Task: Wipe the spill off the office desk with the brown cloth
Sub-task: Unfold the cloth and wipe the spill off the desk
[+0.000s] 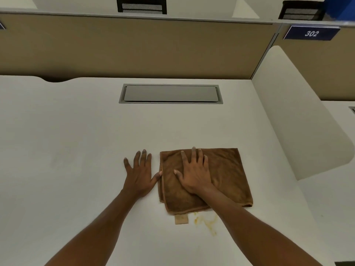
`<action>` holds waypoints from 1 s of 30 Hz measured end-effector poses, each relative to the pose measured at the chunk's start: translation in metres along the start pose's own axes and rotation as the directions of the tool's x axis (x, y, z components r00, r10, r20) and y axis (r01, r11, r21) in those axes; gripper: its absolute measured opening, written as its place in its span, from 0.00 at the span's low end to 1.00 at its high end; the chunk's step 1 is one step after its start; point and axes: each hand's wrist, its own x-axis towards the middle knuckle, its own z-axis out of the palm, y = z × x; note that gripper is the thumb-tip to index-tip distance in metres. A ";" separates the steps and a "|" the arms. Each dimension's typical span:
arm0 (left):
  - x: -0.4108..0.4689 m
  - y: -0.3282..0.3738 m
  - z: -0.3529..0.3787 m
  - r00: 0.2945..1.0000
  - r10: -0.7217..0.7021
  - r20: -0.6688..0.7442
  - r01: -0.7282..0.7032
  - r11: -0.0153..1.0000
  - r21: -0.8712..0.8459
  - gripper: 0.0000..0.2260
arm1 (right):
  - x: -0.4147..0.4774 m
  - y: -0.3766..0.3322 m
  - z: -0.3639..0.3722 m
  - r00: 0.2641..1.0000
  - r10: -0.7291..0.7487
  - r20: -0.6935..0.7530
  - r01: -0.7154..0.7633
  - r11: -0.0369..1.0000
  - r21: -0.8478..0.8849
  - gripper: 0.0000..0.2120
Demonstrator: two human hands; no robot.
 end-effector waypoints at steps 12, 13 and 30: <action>0.000 -0.001 0.002 0.998 0.023 -0.060 -0.024 1.000 -0.020 0.42 | 0.028 -0.013 -0.002 0.998 0.055 -0.006 -0.055 0.998 -0.021 0.36; 0.000 -0.001 0.001 0.998 0.023 -0.063 -0.025 0.999 -0.028 0.42 | 0.032 -0.015 -0.003 0.998 0.062 -0.004 -0.062 0.998 -0.013 0.36; -0.002 -0.003 0.002 0.991 0.026 -0.131 -0.040 0.993 -0.108 0.38 | 0.021 -0.036 0.008 0.993 -0.119 -0.028 0.116 0.989 -0.087 0.34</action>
